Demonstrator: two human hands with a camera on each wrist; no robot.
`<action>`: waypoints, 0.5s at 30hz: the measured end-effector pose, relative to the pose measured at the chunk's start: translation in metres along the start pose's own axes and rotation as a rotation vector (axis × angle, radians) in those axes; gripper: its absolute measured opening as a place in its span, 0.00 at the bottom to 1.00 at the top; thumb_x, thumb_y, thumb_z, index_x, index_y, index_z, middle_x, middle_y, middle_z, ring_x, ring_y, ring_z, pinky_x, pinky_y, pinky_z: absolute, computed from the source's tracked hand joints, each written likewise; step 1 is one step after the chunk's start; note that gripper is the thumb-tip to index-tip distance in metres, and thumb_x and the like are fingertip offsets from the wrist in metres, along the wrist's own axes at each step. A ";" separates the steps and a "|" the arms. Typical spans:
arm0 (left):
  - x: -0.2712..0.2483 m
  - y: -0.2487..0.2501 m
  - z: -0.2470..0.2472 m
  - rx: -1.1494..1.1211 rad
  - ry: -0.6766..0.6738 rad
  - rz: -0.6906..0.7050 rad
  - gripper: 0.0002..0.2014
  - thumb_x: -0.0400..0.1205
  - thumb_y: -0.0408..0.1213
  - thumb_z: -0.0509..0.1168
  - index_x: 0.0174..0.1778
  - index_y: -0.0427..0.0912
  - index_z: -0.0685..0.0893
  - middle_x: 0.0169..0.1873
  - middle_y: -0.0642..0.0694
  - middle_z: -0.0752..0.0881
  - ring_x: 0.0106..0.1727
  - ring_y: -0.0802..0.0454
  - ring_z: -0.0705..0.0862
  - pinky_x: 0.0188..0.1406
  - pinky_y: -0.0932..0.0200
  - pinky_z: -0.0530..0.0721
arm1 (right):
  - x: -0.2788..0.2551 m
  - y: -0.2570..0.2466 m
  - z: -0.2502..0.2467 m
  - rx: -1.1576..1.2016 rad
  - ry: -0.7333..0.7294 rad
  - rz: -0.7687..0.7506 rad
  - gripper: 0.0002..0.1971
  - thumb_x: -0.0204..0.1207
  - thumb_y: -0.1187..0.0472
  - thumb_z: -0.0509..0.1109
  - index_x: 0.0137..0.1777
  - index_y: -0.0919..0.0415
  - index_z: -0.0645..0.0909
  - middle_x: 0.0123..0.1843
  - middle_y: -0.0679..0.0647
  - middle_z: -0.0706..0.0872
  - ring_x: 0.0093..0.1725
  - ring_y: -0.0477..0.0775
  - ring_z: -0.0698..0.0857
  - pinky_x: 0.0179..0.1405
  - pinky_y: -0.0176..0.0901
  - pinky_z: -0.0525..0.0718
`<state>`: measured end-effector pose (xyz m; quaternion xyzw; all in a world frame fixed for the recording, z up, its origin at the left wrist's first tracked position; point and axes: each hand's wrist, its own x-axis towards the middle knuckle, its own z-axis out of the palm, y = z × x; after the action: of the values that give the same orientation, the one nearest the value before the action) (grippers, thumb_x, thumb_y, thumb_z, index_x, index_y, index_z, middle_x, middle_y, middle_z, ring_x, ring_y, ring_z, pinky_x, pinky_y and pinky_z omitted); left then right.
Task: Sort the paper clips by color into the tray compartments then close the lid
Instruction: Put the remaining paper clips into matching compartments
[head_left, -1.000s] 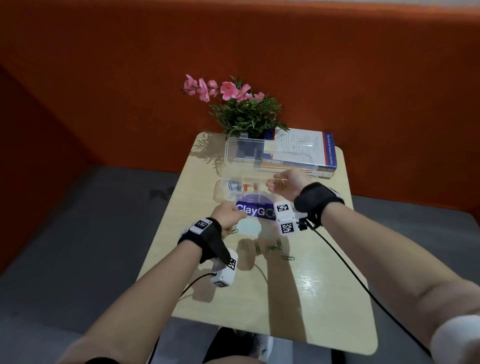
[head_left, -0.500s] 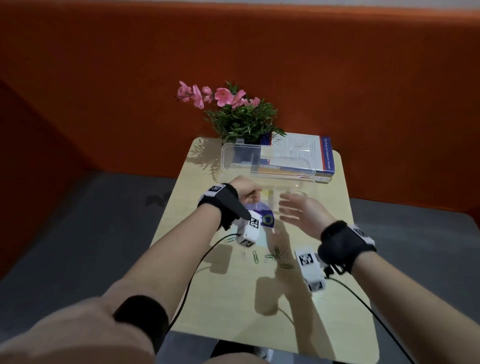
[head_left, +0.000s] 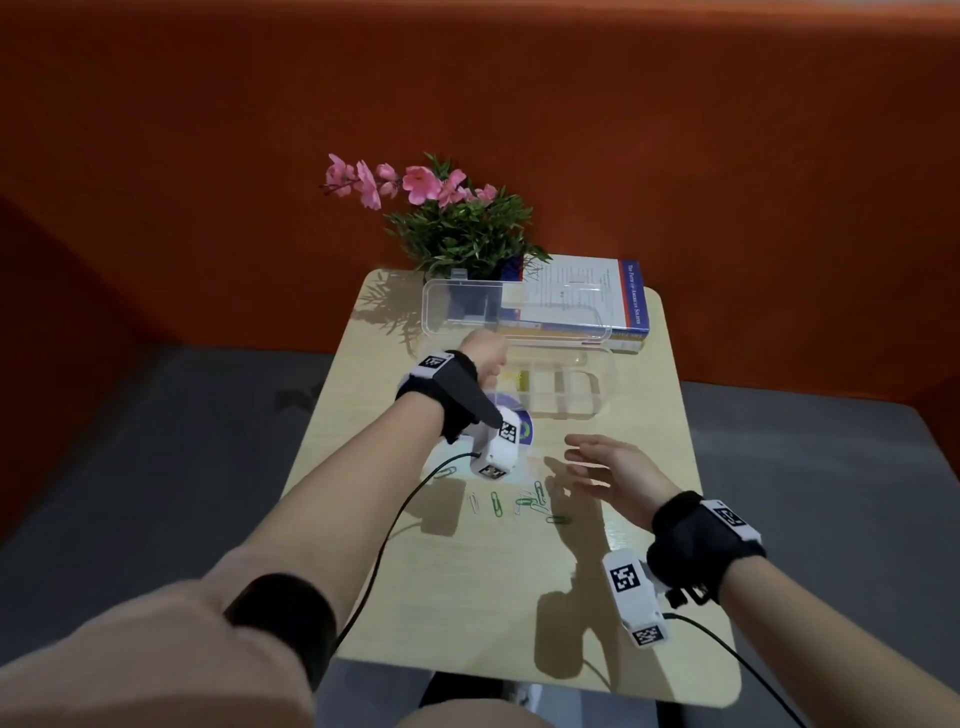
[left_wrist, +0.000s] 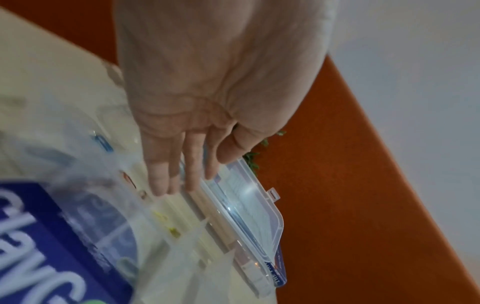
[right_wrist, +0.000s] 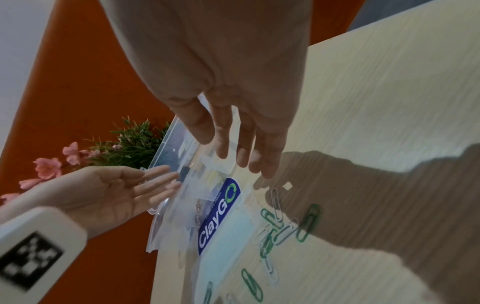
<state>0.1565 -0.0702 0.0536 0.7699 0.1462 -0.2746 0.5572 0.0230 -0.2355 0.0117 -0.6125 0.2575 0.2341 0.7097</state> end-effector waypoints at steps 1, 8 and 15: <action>-0.007 -0.003 -0.004 0.012 0.037 0.062 0.10 0.86 0.31 0.52 0.51 0.35 0.79 0.52 0.37 0.81 0.38 0.47 0.76 0.41 0.56 0.77 | -0.001 0.000 0.000 -0.039 0.004 -0.012 0.14 0.80 0.69 0.59 0.63 0.66 0.80 0.50 0.61 0.79 0.40 0.54 0.79 0.43 0.43 0.82; -0.050 -0.086 -0.034 0.529 0.084 0.170 0.07 0.81 0.31 0.65 0.52 0.39 0.86 0.44 0.46 0.84 0.46 0.49 0.83 0.54 0.53 0.84 | 0.004 0.021 -0.004 -0.868 0.163 -0.171 0.04 0.72 0.63 0.70 0.46 0.60 0.84 0.38 0.55 0.83 0.39 0.55 0.80 0.41 0.43 0.76; -0.052 -0.156 -0.033 0.873 0.146 0.141 0.18 0.77 0.25 0.61 0.60 0.44 0.81 0.62 0.40 0.77 0.66 0.42 0.76 0.66 0.50 0.78 | 0.016 0.050 0.007 -1.114 0.107 -0.298 0.10 0.75 0.55 0.66 0.54 0.43 0.81 0.42 0.54 0.75 0.43 0.52 0.78 0.46 0.40 0.76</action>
<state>0.0405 0.0176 -0.0300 0.9584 0.0028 -0.2166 0.1857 0.0029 -0.2215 -0.0351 -0.9344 0.0418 0.2004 0.2915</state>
